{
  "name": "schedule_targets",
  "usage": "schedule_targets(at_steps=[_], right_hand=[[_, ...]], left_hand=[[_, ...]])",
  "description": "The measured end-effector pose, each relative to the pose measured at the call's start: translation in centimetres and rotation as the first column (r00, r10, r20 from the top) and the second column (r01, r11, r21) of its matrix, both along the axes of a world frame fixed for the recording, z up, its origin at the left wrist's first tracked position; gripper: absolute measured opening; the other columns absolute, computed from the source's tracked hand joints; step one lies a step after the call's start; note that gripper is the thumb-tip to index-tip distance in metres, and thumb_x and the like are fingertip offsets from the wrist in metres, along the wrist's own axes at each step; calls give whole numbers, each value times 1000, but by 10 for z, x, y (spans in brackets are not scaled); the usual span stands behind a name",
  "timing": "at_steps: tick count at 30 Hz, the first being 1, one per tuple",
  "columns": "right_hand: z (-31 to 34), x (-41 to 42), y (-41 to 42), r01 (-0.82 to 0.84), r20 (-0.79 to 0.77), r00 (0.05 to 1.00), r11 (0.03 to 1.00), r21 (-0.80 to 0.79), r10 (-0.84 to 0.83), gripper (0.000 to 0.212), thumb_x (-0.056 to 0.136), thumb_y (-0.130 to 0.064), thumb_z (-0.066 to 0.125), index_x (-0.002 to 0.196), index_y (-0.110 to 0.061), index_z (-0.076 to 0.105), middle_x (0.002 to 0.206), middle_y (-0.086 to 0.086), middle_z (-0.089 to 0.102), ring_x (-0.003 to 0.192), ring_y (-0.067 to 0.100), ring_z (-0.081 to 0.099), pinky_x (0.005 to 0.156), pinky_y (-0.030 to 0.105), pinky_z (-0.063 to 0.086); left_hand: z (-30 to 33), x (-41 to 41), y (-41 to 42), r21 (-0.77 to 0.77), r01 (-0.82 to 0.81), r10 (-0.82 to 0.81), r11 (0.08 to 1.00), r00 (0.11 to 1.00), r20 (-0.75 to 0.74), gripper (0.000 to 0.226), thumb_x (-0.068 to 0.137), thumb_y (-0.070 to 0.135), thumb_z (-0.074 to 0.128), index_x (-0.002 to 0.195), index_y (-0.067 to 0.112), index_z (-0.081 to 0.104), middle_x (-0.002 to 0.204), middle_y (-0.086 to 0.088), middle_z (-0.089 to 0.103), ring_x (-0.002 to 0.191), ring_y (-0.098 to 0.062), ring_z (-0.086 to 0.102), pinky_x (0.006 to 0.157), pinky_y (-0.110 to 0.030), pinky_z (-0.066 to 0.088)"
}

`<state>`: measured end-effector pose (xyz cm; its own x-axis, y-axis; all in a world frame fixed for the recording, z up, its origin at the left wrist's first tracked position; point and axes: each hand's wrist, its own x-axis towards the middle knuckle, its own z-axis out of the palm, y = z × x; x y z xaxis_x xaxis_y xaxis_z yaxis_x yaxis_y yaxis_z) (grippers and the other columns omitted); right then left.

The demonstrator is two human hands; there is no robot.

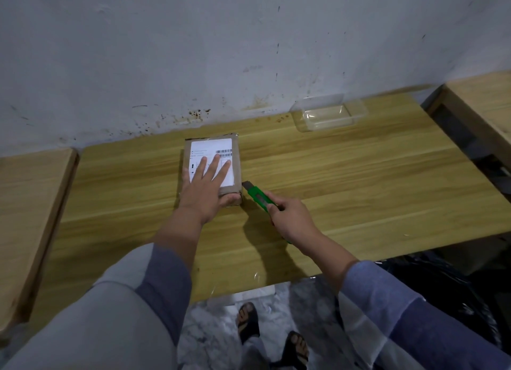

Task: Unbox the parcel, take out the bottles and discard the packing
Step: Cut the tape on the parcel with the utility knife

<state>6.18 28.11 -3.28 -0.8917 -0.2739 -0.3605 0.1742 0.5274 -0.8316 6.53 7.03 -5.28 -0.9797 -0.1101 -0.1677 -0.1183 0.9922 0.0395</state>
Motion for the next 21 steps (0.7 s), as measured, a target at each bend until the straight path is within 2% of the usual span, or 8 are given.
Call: schedule_targets(at_steps=[3,7,11,14,18,21], right_hand=[[3,2,4,-18,2,1000,999,46,18,38,93,-22,48,128,-36,57,91,2,65,58,11,52,48,22,39],[4,8,10,-24,-2,1000,998,61,24,38,93,-22,48,127,-37,57,106,4,70,62,17,58,53,27,45],[8,7,16,-55,6,998,994,97,55,38,93,-24,47,125,-41,57,93,5,70,62,17,54,55,27,42],[10,4,23,-14,37,999,995,95,11,37,93,-24,47,124,-42,57,83,3,64,58,15,52,53,27,40],[15,-5,29,81,63,995,996,45,-84,36,92,-23,49,124,-36,58,79,1,62,54,11,51,46,24,36],[16,-13,27,98,72,993,995,4,-99,37,93,-23,49,128,-33,55,80,1,62,56,11,51,48,25,37]], left_hand=[[1,1,3,7,-3,3,1000,1000,-6,87,80,73,29,151,35,-4,161,7,-13,148,-21,-13,117,-54,-4],[2,2,4,14,-24,24,1000,1000,-4,86,82,72,32,151,35,-4,161,7,-13,148,-21,-13,117,-54,-4],[3,2,11,18,-58,58,998,998,2,87,82,73,29,151,34,-5,161,7,-13,148,-20,-13,117,-54,-3],[3,2,19,49,-101,101,994,995,5,87,81,76,26,151,34,-6,160,7,-14,147,-21,-15,118,-55,-2],[6,5,23,124,-134,134,983,991,13,86,81,80,22,151,36,-3,160,10,-14,147,-17,-17,117,-55,-4],[11,-4,26,185,-201,202,962,979,17,85,83,78,20,152,33,2,161,10,-11,147,-14,-15,117,-57,-4]])
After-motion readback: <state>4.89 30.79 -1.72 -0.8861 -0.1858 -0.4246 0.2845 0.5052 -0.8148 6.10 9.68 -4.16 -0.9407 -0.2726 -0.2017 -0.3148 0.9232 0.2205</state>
